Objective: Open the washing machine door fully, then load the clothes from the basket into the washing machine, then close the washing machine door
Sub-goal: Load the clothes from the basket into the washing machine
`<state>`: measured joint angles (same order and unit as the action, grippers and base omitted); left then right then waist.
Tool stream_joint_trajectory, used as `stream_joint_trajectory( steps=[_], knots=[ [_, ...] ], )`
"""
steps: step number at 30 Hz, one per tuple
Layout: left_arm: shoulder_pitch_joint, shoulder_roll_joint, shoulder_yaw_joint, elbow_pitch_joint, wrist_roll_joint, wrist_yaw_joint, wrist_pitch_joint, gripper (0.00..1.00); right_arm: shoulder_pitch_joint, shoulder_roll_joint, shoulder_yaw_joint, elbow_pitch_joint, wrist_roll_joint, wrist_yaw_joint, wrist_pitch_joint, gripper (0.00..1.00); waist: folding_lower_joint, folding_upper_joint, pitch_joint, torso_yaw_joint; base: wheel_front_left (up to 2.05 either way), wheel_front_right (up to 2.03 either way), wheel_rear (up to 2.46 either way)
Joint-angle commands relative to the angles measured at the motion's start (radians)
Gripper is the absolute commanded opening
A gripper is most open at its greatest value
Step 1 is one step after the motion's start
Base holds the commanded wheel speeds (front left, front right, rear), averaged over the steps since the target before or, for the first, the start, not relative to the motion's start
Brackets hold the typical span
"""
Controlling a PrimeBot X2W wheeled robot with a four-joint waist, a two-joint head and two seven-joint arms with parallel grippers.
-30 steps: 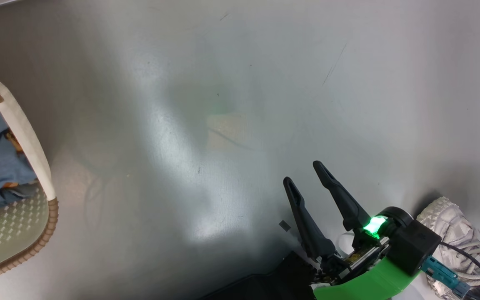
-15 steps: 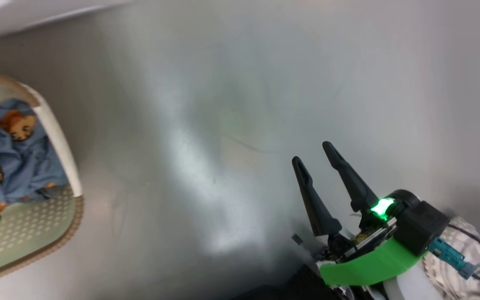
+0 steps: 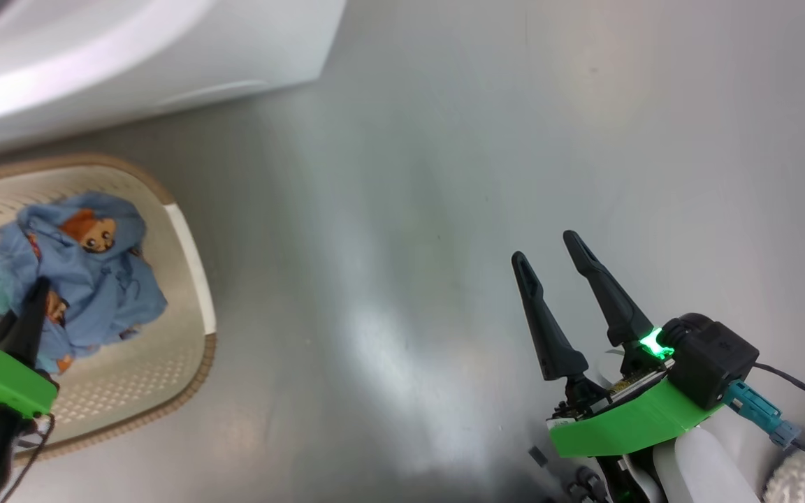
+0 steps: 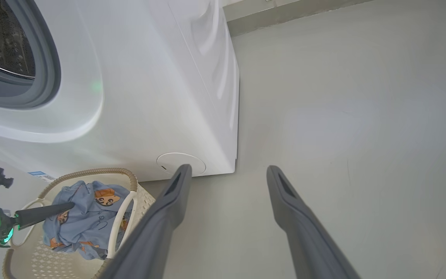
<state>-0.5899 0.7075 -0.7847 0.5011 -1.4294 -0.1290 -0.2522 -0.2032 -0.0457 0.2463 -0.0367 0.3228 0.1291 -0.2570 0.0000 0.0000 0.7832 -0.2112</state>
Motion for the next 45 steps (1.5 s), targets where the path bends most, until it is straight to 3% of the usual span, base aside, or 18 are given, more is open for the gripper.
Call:
stream_joint_trajectory(
  steps=[1, 11, 45],
  knots=[
    [0.043, 0.030, 0.066, -0.022, 0.024, -0.002, -0.009, 0.00, 0.031, -0.004, 0.017, -0.009, -0.008, 0.002, -0.005, 1.00, 0.0000, 0.0000, -0.084, 0.046, 0.00, 0.00, 0.00],
    [0.207, -0.074, 0.292, -0.101, 0.141, -0.002, -0.009, 0.00, 0.045, -0.004, -0.018, 0.045, -0.029, 0.002, -0.005, 1.00, 0.0000, 0.0000, -0.236, 0.101, 0.00, 0.00, 0.00],
    [0.492, -0.311, 0.697, -0.367, 0.505, -0.002, -0.009, 0.00, 0.138, -0.004, -0.098, 0.131, -0.046, 0.002, -0.005, 1.00, 0.0000, 0.0000, -0.610, 0.148, 0.00, 0.00, 0.00]
  ],
)
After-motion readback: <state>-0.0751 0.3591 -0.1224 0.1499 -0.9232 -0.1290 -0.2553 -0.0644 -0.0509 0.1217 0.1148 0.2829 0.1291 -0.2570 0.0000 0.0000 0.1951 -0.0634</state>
